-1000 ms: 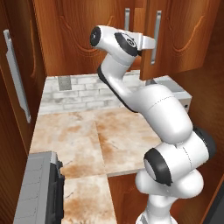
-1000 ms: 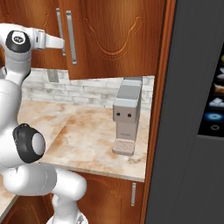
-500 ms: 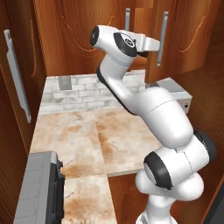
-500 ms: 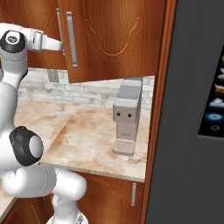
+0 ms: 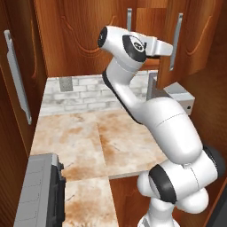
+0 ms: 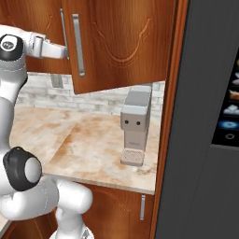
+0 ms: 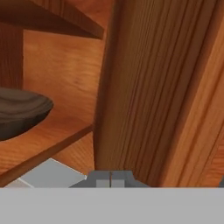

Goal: Move the bowls from the cabinet to the plates on the dining table.

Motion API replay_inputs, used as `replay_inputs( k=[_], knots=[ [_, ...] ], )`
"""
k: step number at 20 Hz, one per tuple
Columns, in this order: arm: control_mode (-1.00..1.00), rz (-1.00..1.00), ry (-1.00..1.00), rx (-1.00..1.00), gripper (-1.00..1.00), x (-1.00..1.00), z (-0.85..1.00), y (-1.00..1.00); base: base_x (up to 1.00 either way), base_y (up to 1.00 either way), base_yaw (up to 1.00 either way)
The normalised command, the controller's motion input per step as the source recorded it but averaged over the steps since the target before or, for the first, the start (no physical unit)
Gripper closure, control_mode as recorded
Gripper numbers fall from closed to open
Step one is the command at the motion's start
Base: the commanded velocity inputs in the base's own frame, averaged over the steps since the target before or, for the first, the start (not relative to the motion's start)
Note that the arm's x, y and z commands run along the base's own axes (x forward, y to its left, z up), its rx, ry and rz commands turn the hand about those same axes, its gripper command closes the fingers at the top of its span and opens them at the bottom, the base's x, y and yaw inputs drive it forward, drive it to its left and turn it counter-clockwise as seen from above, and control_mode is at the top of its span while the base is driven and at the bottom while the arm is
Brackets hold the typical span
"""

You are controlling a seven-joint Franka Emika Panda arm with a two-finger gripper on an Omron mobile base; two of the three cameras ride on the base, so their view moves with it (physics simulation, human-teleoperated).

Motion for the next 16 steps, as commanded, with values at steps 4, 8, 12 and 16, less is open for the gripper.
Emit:
replay_inputs(
  k=[4, 8, 12, 16],
  knots=[
    [-1.00, -0.01, -0.03, 0.00, 1.00, -0.64, 0.00, -0.48, 0.00, 0.00, 0.00],
    [-1.00, -0.02, -0.03, 0.00, 1.00, -0.65, -0.01, -0.49, 0.00, 0.00, 0.00],
    [-1.00, -0.02, -0.01, 0.00, 1.00, -0.64, 0.00, -0.50, 0.00, 0.00, 0.00],
    [-1.00, -0.02, 0.00, 0.00, 1.00, -0.61, -0.01, -0.50, 0.00, 0.00, 0.00]
  ],
)
